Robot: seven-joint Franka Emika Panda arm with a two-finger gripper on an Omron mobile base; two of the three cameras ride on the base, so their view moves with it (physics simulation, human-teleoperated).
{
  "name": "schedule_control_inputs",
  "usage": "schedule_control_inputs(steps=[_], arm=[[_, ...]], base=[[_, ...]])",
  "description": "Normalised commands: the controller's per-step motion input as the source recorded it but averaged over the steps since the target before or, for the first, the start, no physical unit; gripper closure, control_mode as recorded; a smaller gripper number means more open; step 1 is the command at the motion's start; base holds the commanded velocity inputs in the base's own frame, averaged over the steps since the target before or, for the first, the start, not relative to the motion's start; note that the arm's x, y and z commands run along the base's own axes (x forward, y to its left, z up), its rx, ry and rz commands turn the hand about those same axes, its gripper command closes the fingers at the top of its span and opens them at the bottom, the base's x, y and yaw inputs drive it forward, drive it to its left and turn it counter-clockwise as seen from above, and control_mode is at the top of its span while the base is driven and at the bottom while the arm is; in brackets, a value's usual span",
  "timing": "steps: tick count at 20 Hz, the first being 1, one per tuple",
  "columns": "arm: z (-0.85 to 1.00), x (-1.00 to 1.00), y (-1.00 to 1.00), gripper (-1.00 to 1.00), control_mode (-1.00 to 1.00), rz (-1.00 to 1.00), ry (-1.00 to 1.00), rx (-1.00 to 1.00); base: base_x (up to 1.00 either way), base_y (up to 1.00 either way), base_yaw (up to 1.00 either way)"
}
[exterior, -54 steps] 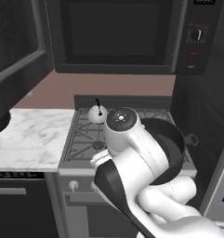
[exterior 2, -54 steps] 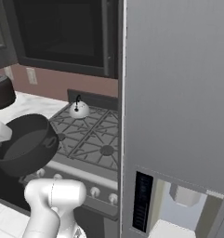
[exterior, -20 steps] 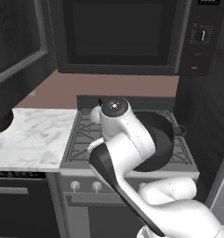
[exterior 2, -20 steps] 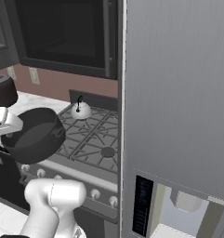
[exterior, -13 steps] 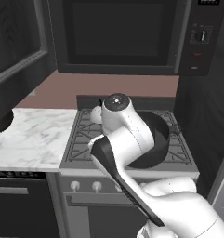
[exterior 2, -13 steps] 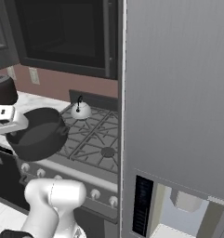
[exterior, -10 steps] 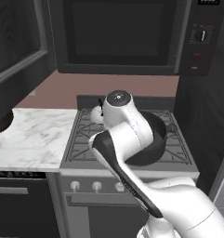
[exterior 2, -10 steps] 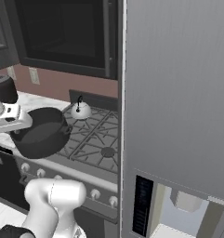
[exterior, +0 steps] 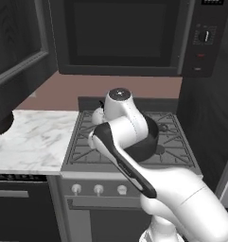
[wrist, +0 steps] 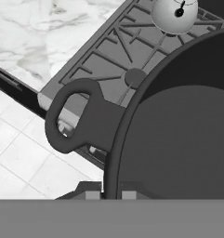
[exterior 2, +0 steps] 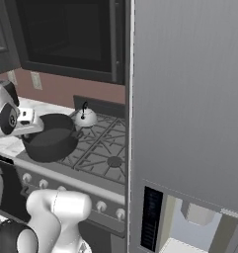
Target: Pick the kettle from the cabinet and place it on a stove burner. Then pick the pot from the counter and place it on another stove burner. Finally, turn both burners on.
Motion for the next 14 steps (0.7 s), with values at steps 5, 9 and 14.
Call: schedule_control_inputs(steps=[5,9,14], arm=[[-0.24,0.33,0.29,1.00,-1.00,0.02,0.00,0.00],[-0.24,0.28,0.27,1.00,-1.00,0.01,0.00,0.00],[-0.23,0.26,0.18,1.00,-1.00,0.00,0.00,0.00]], base=[[0.00,0.00,0.00],[0.00,0.00,0.00],[0.00,0.00,0.00]])
